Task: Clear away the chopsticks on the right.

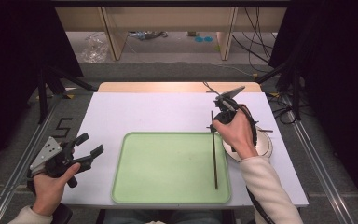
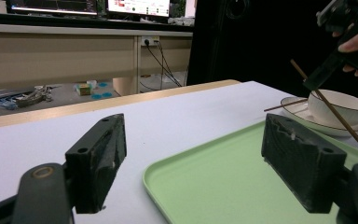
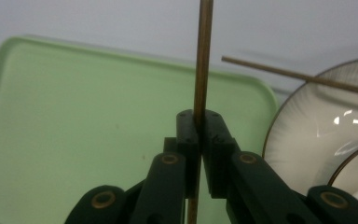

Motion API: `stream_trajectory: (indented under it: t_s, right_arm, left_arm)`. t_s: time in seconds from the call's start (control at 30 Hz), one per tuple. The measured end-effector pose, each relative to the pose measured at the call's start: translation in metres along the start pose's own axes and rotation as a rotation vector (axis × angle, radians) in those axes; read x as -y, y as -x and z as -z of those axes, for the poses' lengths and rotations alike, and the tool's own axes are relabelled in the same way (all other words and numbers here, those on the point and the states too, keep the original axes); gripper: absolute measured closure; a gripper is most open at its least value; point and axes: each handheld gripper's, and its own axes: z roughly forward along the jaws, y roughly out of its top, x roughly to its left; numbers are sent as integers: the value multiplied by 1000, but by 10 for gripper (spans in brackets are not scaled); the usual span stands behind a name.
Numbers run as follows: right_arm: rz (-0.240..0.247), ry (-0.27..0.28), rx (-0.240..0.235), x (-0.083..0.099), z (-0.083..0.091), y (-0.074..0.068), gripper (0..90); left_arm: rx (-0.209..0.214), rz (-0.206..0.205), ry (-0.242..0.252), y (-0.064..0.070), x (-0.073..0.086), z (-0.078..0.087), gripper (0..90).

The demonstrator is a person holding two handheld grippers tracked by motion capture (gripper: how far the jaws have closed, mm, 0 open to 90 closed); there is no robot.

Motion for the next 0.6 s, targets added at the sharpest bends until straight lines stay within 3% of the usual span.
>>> stream_trajectory:
  t_s: [0.03,0.1,0.13,0.23,0.33,0.37,0.43,0.57,0.6]
  right_arm:
    - [-4,-13,3,1,-4,2,874]
    - [-76,-75,7,3,-8,-1,873]
    - [-68,-84,14,3,-12,1,873]
    - [-114,-157,40,5,-27,7,872]
    - [-129,-170,62,6,-36,10,872]
    - [-109,-170,71,6,-40,13,872]
    - [-176,-191,100,6,-49,15,870]
    - [-166,-197,128,9,-57,19,869]
    - [-190,-199,133,8,-59,18,869]
  left_arm:
    - [-1,0,-1,0,0,0,219]
    - [0,1,0,0,0,0,219]
    - [-1,2,-2,0,0,0,219]
    - [0,-1,-2,0,0,0,219]
    - [2,1,0,0,0,0,219]
    - [1,0,0,0,0,0,219]
    - [2,0,0,0,0,0,219]
    - [1,0,-1,0,0,0,219]
    - [1,0,-1,0,0,0,219]
